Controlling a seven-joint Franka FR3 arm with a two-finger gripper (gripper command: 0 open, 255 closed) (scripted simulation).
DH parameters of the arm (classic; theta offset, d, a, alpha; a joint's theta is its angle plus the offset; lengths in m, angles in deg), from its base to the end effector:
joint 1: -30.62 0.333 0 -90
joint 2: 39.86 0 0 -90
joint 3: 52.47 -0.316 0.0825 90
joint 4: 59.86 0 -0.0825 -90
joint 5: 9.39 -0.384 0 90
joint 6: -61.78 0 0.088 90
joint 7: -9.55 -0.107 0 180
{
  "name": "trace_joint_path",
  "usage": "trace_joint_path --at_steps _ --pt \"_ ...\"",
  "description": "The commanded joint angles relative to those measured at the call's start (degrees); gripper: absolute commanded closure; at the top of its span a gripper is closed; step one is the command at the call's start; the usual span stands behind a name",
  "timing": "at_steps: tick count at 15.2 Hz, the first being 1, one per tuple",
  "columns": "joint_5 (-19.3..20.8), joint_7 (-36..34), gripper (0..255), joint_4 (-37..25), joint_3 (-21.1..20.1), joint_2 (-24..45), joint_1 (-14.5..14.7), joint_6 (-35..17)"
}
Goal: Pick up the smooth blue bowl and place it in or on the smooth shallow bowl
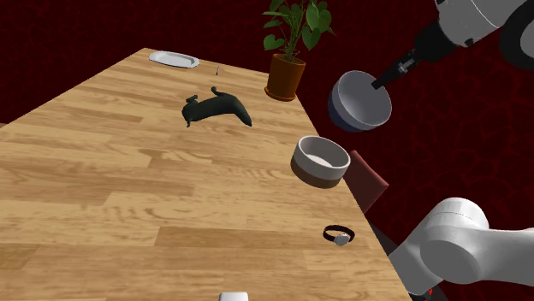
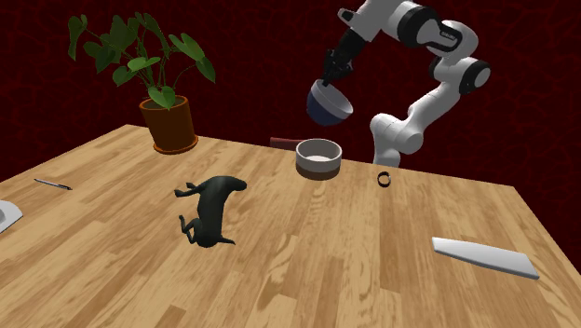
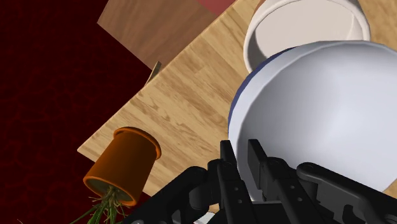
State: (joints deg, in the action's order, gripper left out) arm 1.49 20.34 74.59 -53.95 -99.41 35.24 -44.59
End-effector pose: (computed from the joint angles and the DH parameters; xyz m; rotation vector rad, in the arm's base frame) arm 0.2488 0.0168 0.7002 2.7703 0.4053 0.7740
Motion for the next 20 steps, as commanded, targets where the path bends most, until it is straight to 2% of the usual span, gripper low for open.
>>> trace_joint_path --at_steps 1,20 --pt "0.10 -0.14 255 1.94 0.11 -0.99 0.03 -0.99" --pt "1.01 -2.17 255 18.97 0.36 -7.81 0.16 -11.02"
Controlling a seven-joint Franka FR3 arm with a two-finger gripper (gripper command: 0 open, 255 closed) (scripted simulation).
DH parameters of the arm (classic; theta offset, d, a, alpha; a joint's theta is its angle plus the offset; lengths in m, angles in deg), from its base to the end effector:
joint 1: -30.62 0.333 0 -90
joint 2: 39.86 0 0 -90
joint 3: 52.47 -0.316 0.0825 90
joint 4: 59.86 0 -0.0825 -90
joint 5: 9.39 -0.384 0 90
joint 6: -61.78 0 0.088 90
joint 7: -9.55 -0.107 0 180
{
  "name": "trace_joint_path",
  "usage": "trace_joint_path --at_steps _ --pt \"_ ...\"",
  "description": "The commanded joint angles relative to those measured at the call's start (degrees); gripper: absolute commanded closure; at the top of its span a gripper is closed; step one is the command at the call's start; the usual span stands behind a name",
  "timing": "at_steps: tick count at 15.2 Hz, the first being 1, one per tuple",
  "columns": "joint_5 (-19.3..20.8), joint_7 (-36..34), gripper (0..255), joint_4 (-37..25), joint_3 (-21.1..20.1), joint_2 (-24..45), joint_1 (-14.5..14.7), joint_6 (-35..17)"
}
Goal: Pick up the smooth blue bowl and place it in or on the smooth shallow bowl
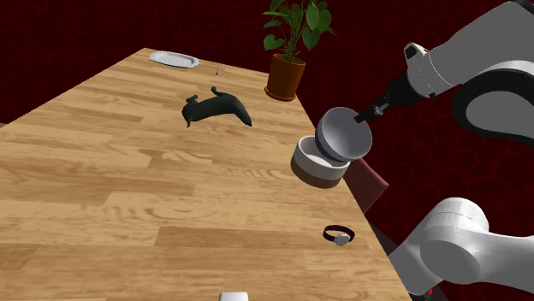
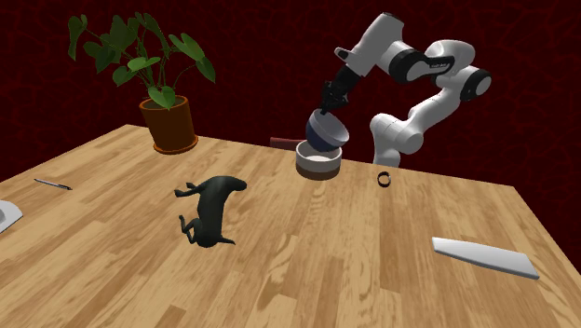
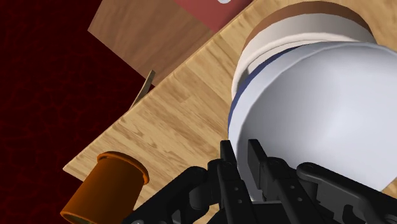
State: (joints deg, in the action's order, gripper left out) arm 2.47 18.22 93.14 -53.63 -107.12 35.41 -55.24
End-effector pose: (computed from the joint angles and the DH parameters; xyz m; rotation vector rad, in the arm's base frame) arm 0.2475 0.0162 0.5976 2.7702 0.4054 0.7737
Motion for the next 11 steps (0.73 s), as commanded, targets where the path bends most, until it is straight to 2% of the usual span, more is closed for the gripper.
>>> trace_joint_path --at_steps 1,7,8,11 --pt "0.04 -0.05 255 0.42 0.03 -0.10 -0.01 -0.37" --pt "0.05 -0.05 255 0.42 0.03 -0.10 -0.01 -0.37" --pt "0.05 -0.05 0 0.41 0.03 -0.11 -0.01 -0.37" --pt "0.05 -0.05 0 0.42 0.03 -0.11 -0.01 -0.37"
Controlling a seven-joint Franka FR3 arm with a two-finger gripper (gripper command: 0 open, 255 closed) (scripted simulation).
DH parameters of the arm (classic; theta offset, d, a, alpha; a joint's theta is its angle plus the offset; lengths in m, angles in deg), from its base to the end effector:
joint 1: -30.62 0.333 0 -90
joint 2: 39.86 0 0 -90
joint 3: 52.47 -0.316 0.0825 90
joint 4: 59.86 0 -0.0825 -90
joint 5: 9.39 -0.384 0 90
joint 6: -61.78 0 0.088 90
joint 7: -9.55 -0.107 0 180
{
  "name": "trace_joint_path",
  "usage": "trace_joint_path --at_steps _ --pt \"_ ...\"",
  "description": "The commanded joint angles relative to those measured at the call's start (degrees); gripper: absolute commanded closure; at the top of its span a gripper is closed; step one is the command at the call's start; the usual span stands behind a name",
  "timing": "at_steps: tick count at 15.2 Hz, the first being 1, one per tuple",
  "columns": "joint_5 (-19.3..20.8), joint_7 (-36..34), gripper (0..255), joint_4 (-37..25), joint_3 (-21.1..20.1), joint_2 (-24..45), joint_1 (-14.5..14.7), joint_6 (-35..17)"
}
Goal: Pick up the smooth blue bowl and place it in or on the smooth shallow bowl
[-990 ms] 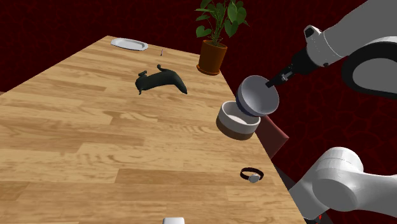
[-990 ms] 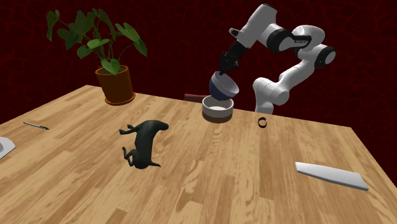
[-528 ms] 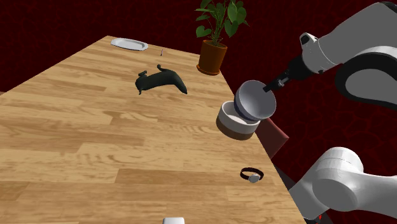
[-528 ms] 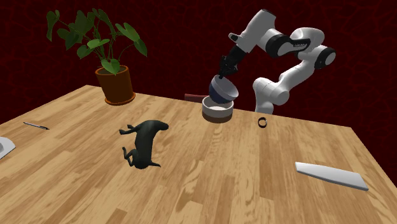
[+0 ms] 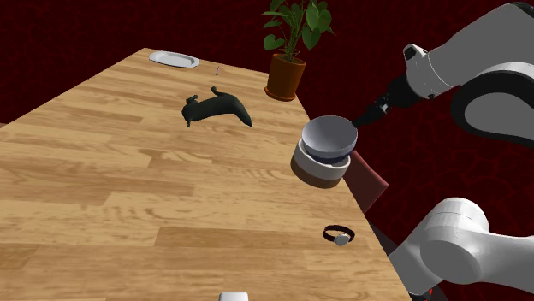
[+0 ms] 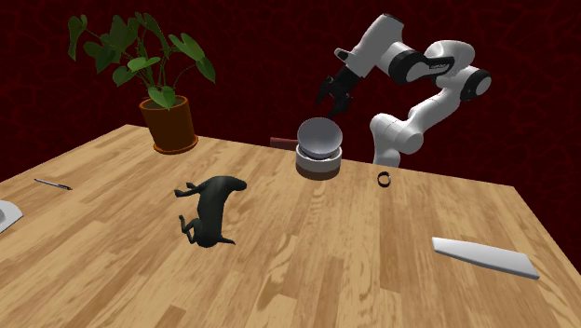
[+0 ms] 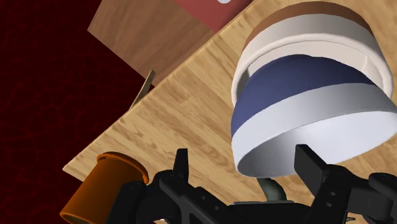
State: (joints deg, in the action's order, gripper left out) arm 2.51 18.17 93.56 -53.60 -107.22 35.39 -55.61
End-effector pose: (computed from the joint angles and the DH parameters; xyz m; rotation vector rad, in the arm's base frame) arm 0.2478 0.0161 0.5951 2.7700 0.4051 0.7749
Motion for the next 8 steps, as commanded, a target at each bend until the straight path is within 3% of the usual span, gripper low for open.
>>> trace_joint_path --at_steps 1,2,6,8 --pt "0.00 0.00 0 0.00 0.00 0.00 0.00 0.00" --pt "0.00 0.00 0 0.00 0.00 0.00 0.00 0.00" --pt "-1.44 0.49 0 -5.89 -1.46 -2.08 0.46 8.04" --pt "-1.50 0.54 0 -5.88 -1.49 -2.09 0.39 8.03"
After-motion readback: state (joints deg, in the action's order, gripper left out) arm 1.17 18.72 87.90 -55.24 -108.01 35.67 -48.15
